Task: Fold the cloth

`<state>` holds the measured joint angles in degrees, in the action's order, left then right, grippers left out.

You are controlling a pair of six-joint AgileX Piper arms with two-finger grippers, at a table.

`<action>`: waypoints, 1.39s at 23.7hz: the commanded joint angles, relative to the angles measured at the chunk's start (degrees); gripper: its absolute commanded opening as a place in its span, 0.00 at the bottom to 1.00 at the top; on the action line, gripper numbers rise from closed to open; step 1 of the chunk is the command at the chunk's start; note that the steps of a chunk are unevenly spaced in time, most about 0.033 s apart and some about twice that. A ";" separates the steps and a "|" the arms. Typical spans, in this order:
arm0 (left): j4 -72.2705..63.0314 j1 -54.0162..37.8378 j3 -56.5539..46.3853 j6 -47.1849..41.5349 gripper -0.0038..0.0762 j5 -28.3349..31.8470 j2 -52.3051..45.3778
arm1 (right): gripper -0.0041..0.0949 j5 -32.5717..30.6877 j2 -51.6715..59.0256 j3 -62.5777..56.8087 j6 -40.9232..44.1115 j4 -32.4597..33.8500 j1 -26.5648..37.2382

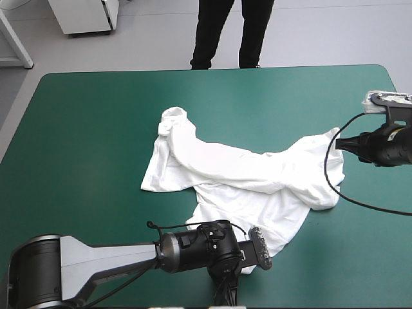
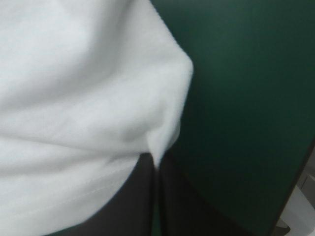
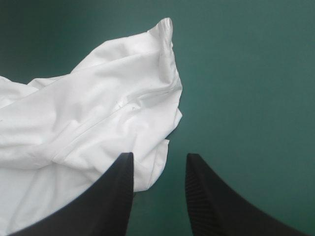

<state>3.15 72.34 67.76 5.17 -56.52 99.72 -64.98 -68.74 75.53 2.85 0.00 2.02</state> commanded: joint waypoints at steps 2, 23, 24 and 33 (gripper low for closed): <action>0.83 0.01 0.62 -0.50 0.02 3.23 -0.64 | 0.51 2.19 -5.28 1.30 -0.76 -1.90 0.49; -3.50 0.01 0.62 -9.55 0.02 0.92 -0.64 | 0.50 -1.56 -37.08 18.77 0.29 1.96 0.49; -4.29 0.01 0.62 -11.14 0.02 1.06 -0.64 | 0.46 -1.99 -38.20 18.77 0.29 2.72 0.49; -4.96 0.01 0.62 -15.32 0.02 1.57 -0.64 | 0.42 -2.48 -41.73 18.42 -0.35 0.00 3.22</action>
<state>1.64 72.13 67.87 -9.38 -56.69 99.72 -67.75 -113.05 92.63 3.33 0.91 4.78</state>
